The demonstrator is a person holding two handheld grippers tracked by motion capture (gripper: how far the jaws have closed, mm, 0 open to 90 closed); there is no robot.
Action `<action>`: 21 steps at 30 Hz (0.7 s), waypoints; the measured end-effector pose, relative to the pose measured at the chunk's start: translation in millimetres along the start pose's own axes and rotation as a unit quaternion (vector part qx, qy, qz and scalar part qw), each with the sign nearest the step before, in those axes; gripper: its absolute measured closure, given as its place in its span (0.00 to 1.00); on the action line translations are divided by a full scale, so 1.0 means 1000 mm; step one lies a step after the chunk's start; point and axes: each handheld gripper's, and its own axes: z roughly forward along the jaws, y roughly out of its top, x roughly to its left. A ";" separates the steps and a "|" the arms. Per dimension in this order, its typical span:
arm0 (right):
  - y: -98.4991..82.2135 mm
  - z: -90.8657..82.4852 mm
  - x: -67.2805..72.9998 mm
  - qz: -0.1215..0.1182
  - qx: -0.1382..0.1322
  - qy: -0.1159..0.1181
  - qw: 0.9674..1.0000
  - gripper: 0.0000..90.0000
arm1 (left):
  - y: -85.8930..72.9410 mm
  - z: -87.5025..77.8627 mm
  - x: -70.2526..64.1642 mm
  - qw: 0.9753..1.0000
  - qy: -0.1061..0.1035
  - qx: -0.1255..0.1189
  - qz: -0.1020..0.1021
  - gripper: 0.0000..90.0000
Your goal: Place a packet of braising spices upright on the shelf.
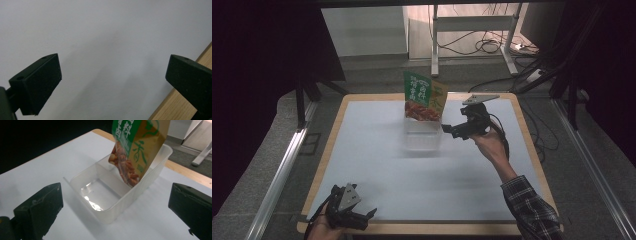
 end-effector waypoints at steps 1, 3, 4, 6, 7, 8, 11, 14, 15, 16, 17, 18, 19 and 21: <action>-0.002 -0.001 0.001 0.000 0.000 0.000 1.000 0.00 | 0.000 0.000 0.000 1.000 0.000 0.000 0.000 0.00; -0.006 -0.002 0.003 -0.001 -0.001 0.000 1.000 0.00 | 0.000 0.000 0.000 1.000 0.000 0.000 0.001 0.00; -0.007 -0.002 0.004 -0.001 0.000 0.000 1.000 0.00 | 0.000 0.000 0.000 1.000 0.000 0.000 0.001 0.00; -0.011 -0.004 0.006 0.000 -0.001 0.000 1.000 0.00 | 0.000 0.000 0.000 1.000 0.000 0.001 0.001 0.00; -0.013 -0.005 0.006 0.000 0.000 0.000 1.000 0.00 | 0.000 0.000 0.000 1.000 0.001 0.000 0.000 0.00; -0.015 -0.005 0.007 0.003 0.002 0.001 1.000 0.00 | 0.000 0.000 0.000 1.000 0.001 0.002 0.003 0.00; -0.020 -0.007 0.008 0.006 0.009 0.003 1.000 0.00 | 0.000 0.000 0.000 1.000 0.002 0.003 0.004 0.00; -0.025 -0.009 0.009 0.003 0.014 -0.001 1.000 0.00 | 0.000 0.000 0.000 1.000 0.002 0.002 0.003 0.00; -0.027 -0.010 0.009 0.003 0.016 -0.002 1.000 0.00 | 0.000 0.000 0.000 1.000 0.002 0.002 0.003 0.00; -0.029 -0.011 0.009 0.005 0.016 -0.003 1.000 0.00 | 0.000 0.000 0.000 1.000 0.002 0.002 0.003 0.00; -0.032 -0.012 0.009 0.006 0.015 -0.001 1.000 0.00 | 0.000 0.000 -0.001 1.000 0.002 0.003 0.004 0.00; -0.034 -0.013 0.010 0.008 0.015 0.000 1.000 0.00 | 0.000 0.000 -0.001 1.000 0.002 0.003 0.004 0.00; -0.036 -0.014 0.010 0.009 0.014 -0.001 1.000 0.00 | 0.000 0.000 -0.001 1.000 0.002 0.004 0.006 0.00; -0.042 -0.015 0.011 0.007 0.015 -0.003 1.000 0.00 | 0.000 0.000 -0.001 1.000 0.002 0.005 0.006 0.00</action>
